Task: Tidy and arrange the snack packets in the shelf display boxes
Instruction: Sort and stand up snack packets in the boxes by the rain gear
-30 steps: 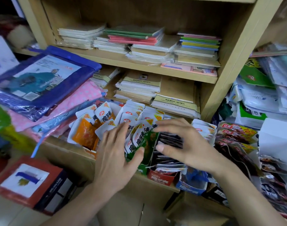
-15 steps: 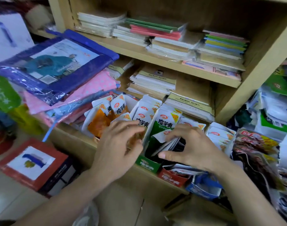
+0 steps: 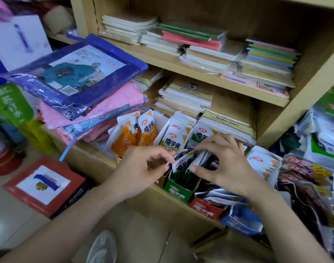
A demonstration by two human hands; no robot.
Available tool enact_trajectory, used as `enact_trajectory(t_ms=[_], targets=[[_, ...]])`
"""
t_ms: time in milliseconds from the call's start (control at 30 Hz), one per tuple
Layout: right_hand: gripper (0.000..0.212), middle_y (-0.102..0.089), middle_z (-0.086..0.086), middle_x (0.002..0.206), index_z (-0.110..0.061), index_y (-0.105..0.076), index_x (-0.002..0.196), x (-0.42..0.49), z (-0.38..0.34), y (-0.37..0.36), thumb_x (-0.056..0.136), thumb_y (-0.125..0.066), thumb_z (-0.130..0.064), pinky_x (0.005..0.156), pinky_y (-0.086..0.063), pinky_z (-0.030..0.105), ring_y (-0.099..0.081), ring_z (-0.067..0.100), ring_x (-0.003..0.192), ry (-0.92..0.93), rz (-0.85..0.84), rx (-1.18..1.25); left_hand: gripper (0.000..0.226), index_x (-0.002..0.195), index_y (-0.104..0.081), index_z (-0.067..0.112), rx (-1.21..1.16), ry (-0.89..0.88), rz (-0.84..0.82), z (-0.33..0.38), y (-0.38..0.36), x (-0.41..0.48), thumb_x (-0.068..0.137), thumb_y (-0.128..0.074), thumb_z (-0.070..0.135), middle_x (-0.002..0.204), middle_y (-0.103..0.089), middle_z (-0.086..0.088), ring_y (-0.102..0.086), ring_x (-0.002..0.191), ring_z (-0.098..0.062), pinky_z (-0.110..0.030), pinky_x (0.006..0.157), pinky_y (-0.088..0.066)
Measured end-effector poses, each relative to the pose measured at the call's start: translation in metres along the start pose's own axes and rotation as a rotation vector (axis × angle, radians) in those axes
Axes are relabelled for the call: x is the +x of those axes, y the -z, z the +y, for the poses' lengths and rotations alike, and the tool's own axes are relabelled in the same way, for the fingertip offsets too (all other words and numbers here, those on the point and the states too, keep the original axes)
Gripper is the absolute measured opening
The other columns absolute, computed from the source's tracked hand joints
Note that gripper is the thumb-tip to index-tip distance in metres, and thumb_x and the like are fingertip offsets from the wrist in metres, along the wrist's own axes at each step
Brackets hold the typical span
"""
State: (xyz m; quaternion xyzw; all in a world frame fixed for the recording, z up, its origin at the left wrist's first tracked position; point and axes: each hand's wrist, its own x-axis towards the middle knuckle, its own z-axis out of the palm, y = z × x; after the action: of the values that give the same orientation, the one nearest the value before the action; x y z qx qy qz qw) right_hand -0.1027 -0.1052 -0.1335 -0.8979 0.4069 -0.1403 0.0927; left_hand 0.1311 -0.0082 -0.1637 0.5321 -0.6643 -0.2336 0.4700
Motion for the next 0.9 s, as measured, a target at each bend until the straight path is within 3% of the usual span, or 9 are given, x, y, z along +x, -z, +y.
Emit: enact_trajectory(t_ms=[100,200,367,500,600,667,733,833,900], targets=[[0.038,-0.058,-0.019,0.099,-0.032,-0.064,0.087,-0.003,0.003,-0.003,0.074,-0.064,-0.068,0.090,-0.038,0.044,-0.052,0.009,0.102,0.092,0.032,0.178,0.032,0.094,-0.072,0.023,-0.084,0.058,-0.021,0.001,0.006,0.001,0.079,-0.081,-0.004,0.105,-0.077,0.014,-0.073,0.097,-0.005,-0.032,0.084,-0.061],[0.037,-0.060,-0.007,0.086,-0.025,-0.057,0.075,-0.001,0.002,-0.003,0.077,-0.071,-0.059,0.079,-0.048,0.045,-0.059,0.015,0.082,0.170,-0.004,0.294,0.031,0.104,-0.074,0.023,-0.086,0.098,-0.034,0.000,0.008,0.008,0.081,-0.082,0.004,0.101,-0.076,0.015,-0.072,0.096,-0.007,-0.035,0.082,-0.060],[0.037,-0.070,-0.001,0.089,-0.025,-0.054,0.073,-0.009,0.002,-0.003,0.076,-0.072,-0.057,0.077,-0.049,0.039,-0.067,0.016,0.091,0.146,-0.040,0.347,0.038,0.130,-0.066,0.031,0.248,-0.002,0.008,-0.013,0.005,0.044,0.093,-0.064,0.040,0.126,-0.064,0.019,-0.055,0.119,0.001,-0.037,0.099,-0.051],[0.035,-0.073,-0.010,0.099,-0.027,-0.057,0.076,-0.015,0.002,-0.004,0.077,-0.073,-0.057,0.084,-0.049,0.033,-0.066,0.004,0.099,0.132,-0.043,0.331,0.073,0.156,-0.032,0.036,0.587,0.027,-0.222,-0.019,-0.005,0.071,0.090,-0.038,0.067,0.165,-0.025,0.013,-0.016,0.150,-0.014,-0.050,0.120,-0.021],[0.033,-0.073,-0.009,0.100,-0.029,-0.056,0.079,-0.016,0.002,-0.004,0.077,-0.072,-0.058,0.085,-0.049,0.035,-0.066,0.008,0.099,0.127,-0.036,0.325,0.073,0.161,-0.012,0.037,0.837,0.034,-0.332,-0.027,-0.011,0.082,0.097,-0.032,0.066,0.169,-0.005,0.015,-0.004,0.153,-0.016,-0.051,0.120,-0.013],[0.033,-0.072,-0.004,0.099,-0.032,-0.054,0.082,-0.016,0.003,-0.004,0.079,-0.070,-0.060,0.085,-0.048,0.038,-0.066,0.013,0.099,0.128,-0.040,0.313,0.065,0.160,-0.018,0.035,0.884,0.012,-0.271,-0.029,-0.010,0.085,0.101,-0.037,0.057,0.163,-0.022,0.011,-0.019,0.146,-0.020,-0.047,0.114,-0.022],[0.033,-0.071,-0.005,0.100,-0.034,-0.052,0.083,-0.015,0.005,-0.006,0.080,-0.068,-0.063,0.088,-0.048,0.040,-0.065,0.014,0.101,0.131,-0.044,0.300,0.054,0.154,-0.037,0.035,0.846,-0.078,-0.176,-0.030,-0.007,0.082,0.102,-0.047,0.045,0.139,-0.044,0.008,-0.034,0.128,-0.021,-0.044,0.102,-0.029],[0.032,-0.069,-0.008,0.100,-0.038,-0.049,0.085,-0.014,0.008,-0.009,0.082,-0.065,-0.066,0.092,-0.046,0.042,-0.064,0.014,0.106,0.133,-0.047,0.298,0.031,0.124,-0.069,0.032,0.698,-0.205,-0.076,-0.032,0.006,0.073,0.094,-0.064,0.030,0.107,-0.052,0.011,-0.040,0.108,-0.016,-0.037,0.089,-0.036],[0.032,-0.068,-0.010,0.102,-0.039,-0.050,0.088,-0.014,0.010,-0.010,0.083,-0.063,-0.067,0.094,-0.045,0.043,-0.063,0.014,0.108,0.129,-0.039,0.293,0.019,0.104,-0.075,0.033,0.607,-0.186,-0.069,-0.032,0.019,0.066,0.087,-0.066,0.033,0.097,-0.055,0.016,-0.045,0.101,-0.012,-0.035,0.084,-0.043]])
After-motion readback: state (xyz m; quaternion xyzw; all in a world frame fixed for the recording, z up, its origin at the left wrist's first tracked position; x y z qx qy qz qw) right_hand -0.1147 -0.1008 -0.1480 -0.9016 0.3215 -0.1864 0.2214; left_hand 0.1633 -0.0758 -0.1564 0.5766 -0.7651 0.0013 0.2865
